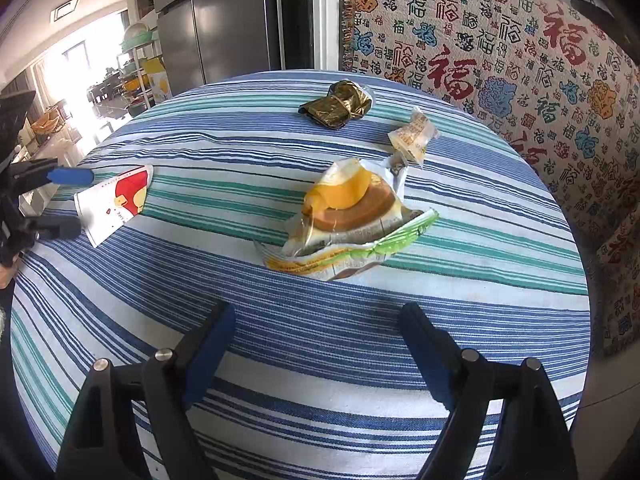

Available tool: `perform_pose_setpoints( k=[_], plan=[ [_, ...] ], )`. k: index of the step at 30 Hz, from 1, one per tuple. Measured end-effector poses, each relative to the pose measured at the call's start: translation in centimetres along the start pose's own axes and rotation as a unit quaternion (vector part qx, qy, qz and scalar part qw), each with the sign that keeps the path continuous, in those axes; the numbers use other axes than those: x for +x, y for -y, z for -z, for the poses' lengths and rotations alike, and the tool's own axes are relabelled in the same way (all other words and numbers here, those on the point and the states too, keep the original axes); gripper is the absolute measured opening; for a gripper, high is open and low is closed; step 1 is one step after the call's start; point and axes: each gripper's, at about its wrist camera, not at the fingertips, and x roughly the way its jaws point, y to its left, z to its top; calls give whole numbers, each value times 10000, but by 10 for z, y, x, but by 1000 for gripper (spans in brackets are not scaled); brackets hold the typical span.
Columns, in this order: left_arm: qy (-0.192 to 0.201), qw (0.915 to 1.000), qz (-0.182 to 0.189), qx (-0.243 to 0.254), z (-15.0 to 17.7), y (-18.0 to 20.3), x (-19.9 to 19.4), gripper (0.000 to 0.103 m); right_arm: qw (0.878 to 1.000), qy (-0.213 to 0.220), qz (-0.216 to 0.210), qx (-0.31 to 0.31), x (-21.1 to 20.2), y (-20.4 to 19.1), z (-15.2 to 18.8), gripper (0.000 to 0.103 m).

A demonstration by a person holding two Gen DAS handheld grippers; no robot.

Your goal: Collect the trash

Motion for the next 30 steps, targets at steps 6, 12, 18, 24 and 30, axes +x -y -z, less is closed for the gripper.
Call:
perform_pose_setpoints(
  k=[6,12,18,24,30],
  plan=[
    [-178,9990,-410,16,-5,18,32,92,10000,12,0,58,-2,4,-1,87],
    [136,9987,-433,-247,-6,14,25,42,9972,370,-41,650,-21,31,-18,87],
    [160,9986,-359,-349,-10,21,29,37,9960,391,-52,806,-1,21,-43,87],
    [161,9990,-216,-348,-13,29,29,28,9967,15,141,800,14,16,-47,39],
    [276,9989,-77,-379,-21,39,27,23,9976,287,53,622,-18,6,-45,36]
  ],
)
